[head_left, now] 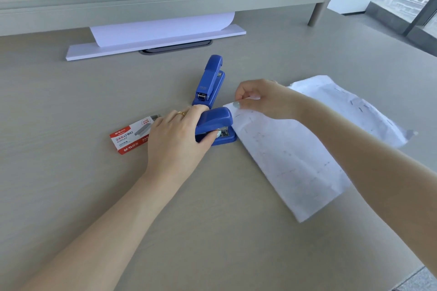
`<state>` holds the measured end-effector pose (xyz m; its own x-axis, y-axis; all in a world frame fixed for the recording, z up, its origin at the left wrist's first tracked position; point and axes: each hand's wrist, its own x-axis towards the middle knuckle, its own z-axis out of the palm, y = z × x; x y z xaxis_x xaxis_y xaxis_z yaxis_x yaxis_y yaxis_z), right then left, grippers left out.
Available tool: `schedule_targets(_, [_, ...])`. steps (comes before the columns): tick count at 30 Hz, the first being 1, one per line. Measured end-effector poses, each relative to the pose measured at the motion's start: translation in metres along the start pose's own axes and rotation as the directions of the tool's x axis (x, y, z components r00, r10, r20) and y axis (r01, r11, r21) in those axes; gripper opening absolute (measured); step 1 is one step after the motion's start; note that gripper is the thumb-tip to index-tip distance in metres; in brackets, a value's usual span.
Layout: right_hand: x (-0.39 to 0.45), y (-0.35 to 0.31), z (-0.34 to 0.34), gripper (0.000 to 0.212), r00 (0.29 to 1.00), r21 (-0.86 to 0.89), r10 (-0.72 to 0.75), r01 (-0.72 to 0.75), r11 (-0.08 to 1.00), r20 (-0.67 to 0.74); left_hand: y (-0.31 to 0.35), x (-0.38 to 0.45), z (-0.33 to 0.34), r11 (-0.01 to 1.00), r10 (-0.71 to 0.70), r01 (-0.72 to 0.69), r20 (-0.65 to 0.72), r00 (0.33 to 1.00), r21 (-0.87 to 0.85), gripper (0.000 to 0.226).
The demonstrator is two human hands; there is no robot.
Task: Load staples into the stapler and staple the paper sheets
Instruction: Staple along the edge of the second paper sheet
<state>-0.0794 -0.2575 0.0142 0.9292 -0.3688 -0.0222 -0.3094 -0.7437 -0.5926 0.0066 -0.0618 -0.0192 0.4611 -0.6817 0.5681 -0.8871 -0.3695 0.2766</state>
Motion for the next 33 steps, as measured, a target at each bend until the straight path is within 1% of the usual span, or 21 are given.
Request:
schedule_targets(3, [0.002,-0.015,0.007,0.011,1.000,-0.071,-0.002,0.000,0.997,-0.028,-0.001,-0.001,0.000,1.000,0.007,-0.007,0.004,1.000,0.001,0.037])
schedule_targets(6, [0.006,-0.022,0.013,0.014,0.999,-0.131,0.039,-0.041,0.991,-0.017,-0.002,-0.001,0.000,1.000,0.014,-0.014,0.011,1.000,-0.001,0.037])
schedule_targets(7, [0.007,-0.023,0.015,0.013,0.998,-0.111,0.058,-0.060,0.992,-0.016,-0.002,-0.002,0.000,1.000,0.016,-0.016,0.011,1.000,-0.007,0.037])
schedule_targets(9, [0.009,-0.023,0.019,0.013,0.996,-0.010,0.087,-0.088,0.996,-0.022,-0.001,-0.001,-0.002,0.999,0.001,-0.001,0.013,1.000,-0.042,0.039])
schedule_targets(11, [0.011,-0.024,0.022,0.014,0.995,0.076,0.096,-0.095,0.993,-0.021,0.003,-0.001,-0.005,0.992,-0.029,0.031,0.023,0.999,-0.119,0.043])
schedule_targets(13, [0.013,-0.024,0.024,0.012,0.995,0.103,0.095,-0.093,0.990,-0.014,0.006,-0.001,-0.008,0.966,-0.080,0.086,0.033,0.996,-0.244,0.043])
schedule_targets(15, [0.015,-0.024,0.027,0.016,0.994,0.103,0.105,-0.103,0.989,-0.018,0.007,0.003,-0.011,0.899,-0.193,0.200,0.058,0.979,-0.389,0.034])
schedule_targets(16, [0.016,-0.024,0.029,0.019,0.994,0.102,0.111,-0.109,0.989,-0.018,0.007,0.007,-0.011,0.864,-0.259,0.267,0.078,0.963,-0.427,0.027])
schedule_targets(17, [0.017,-0.024,0.030,0.020,0.993,0.104,0.114,-0.112,0.988,-0.014,0.006,0.013,-0.011,0.844,-0.311,0.322,0.098,0.945,-0.429,0.021])
schedule_targets(18, [0.018,-0.025,0.031,0.020,0.993,0.106,0.118,-0.117,0.987,-0.004,0.006,0.019,-0.011,0.847,-0.336,0.351,0.111,0.935,-0.399,0.018])
schedule_targets(20, [0.019,-0.027,0.033,0.020,0.993,0.114,0.121,-0.122,0.986,0.015,0.006,0.031,-0.009,0.873,-0.339,0.367,0.140,0.930,-0.323,0.018])
schedule_targets(22, [0.019,-0.029,0.033,0.020,0.992,0.116,0.125,-0.126,0.985,0.016,0.008,0.039,-0.005,0.884,-0.334,0.365,0.150,0.931,-0.292,0.019])
schedule_targets(26, [0.020,-0.029,0.034,0.011,0.992,0.105,0.125,-0.125,0.987,0.012,0.015,0.044,0.001,0.927,-0.299,0.312,0.094,0.950,-0.209,0.012])
schedule_targets(28, [0.019,-0.028,0.035,0.012,0.992,0.084,0.124,-0.125,0.989,0.010,0.015,0.045,0.001,0.935,-0.284,0.297,0.095,0.954,-0.194,0.008])
schedule_targets(30, [0.017,-0.028,0.035,0.012,0.992,0.084,0.119,-0.115,0.990,-0.042,0.014,0.044,0.001,0.932,-0.287,0.303,0.107,0.952,-0.196,0.002])
schedule_targets(33, [0.014,-0.034,0.032,0.021,0.974,0.105,0.097,-0.077,0.992,-0.204,0.016,0.044,-0.001,0.917,-0.302,0.326,0.133,0.944,-0.231,0.011])
